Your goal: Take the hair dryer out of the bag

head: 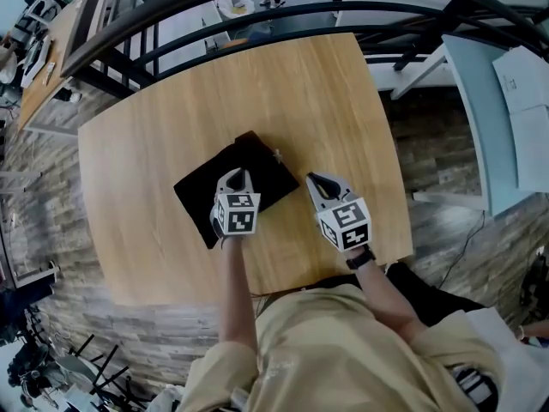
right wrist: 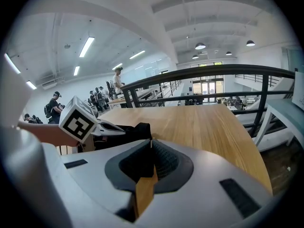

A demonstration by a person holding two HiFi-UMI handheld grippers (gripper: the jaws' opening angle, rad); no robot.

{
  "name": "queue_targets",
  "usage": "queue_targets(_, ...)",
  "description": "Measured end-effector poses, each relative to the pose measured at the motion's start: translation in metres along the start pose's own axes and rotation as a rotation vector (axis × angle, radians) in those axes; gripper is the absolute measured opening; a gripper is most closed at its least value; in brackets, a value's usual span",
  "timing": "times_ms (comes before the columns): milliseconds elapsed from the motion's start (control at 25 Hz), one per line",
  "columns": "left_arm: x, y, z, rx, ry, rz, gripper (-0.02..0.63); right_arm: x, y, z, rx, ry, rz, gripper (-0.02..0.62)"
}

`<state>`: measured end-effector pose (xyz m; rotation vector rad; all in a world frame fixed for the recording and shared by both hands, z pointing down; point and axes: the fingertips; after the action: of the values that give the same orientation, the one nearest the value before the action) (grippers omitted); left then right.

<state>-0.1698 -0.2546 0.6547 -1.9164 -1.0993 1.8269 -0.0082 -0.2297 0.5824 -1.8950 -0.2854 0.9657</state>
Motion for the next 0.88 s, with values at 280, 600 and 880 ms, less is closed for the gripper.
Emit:
queue_targets(280, 0.046, 0.007, 0.008, 0.168, -0.045, -0.082, 0.011, 0.000, 0.002, 0.004, 0.010, 0.036, -0.015, 0.017)
queue_targets(600, 0.078, 0.004, 0.017, 0.214, -0.063, -0.135, 0.011, -0.014, 0.015, 0.005, 0.127, 0.148, 0.005, 0.017)
queue_targets(880, 0.085, -0.001, 0.022, 0.264, -0.092, -0.160, 0.011, -0.062, 0.029, 0.009, 0.272, 0.314, 0.086, 0.017)
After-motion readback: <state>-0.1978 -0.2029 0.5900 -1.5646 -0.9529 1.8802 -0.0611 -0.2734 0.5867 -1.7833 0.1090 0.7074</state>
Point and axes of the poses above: the fingertips, and each gripper's own axes: x backward along the fingers, z to its left, y out of its top, and after that the axes turned 5 degrees about y, right-handed
